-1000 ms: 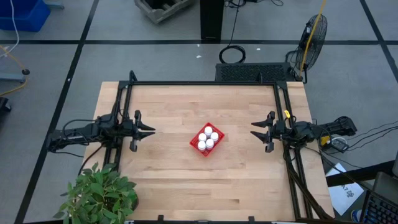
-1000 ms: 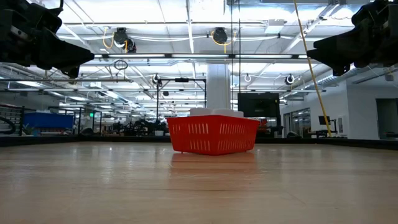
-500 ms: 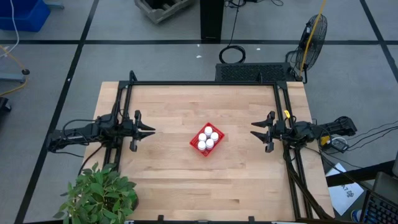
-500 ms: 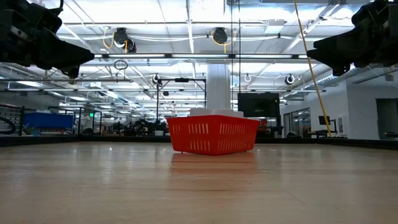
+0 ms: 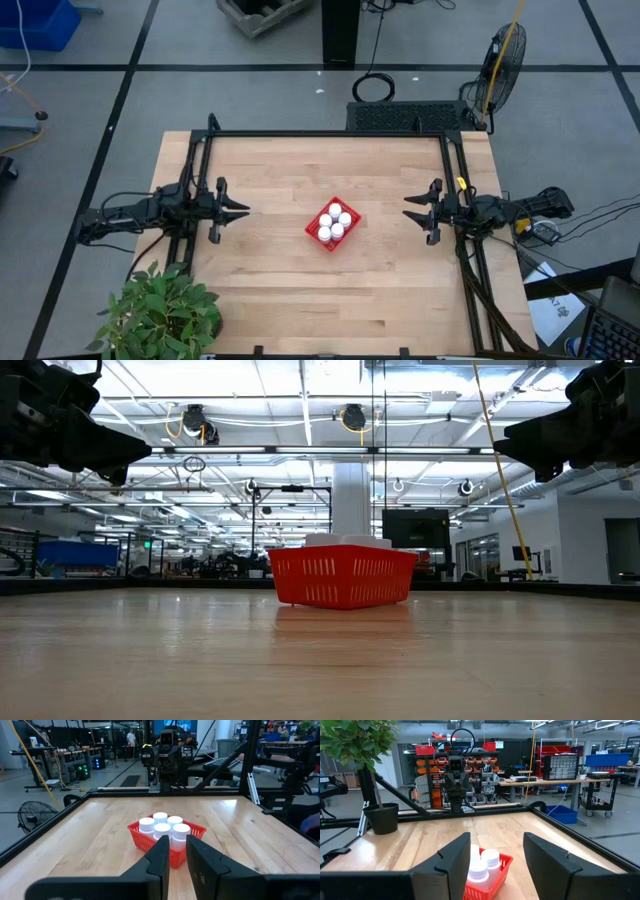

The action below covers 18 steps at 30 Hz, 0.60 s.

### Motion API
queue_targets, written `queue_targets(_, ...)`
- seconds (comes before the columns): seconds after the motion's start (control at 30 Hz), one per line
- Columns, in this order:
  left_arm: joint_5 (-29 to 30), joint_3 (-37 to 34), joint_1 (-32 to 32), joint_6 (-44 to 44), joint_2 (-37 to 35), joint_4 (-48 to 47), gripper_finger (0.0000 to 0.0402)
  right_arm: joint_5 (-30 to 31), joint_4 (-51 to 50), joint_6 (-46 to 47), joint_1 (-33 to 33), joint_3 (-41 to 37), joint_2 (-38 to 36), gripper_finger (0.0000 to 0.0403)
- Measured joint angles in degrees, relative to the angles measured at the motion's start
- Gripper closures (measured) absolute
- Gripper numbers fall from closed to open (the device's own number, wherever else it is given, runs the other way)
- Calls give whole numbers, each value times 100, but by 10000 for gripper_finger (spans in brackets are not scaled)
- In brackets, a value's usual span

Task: Pick and place pill bottles into a basket
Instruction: Return to Home Position

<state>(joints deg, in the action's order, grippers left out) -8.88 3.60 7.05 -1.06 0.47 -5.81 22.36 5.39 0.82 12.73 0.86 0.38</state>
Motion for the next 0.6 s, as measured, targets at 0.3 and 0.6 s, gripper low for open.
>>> queue_targets(0.3, 0, 0, 0, -2, 0, 1, 334, 0, 0, -1, 2, 0, 0, 226)
queue_targets(0.6, 0, 0, 0, 0, 0, -1, 334, -1, 0, -1, 1, 0, 1, 229)
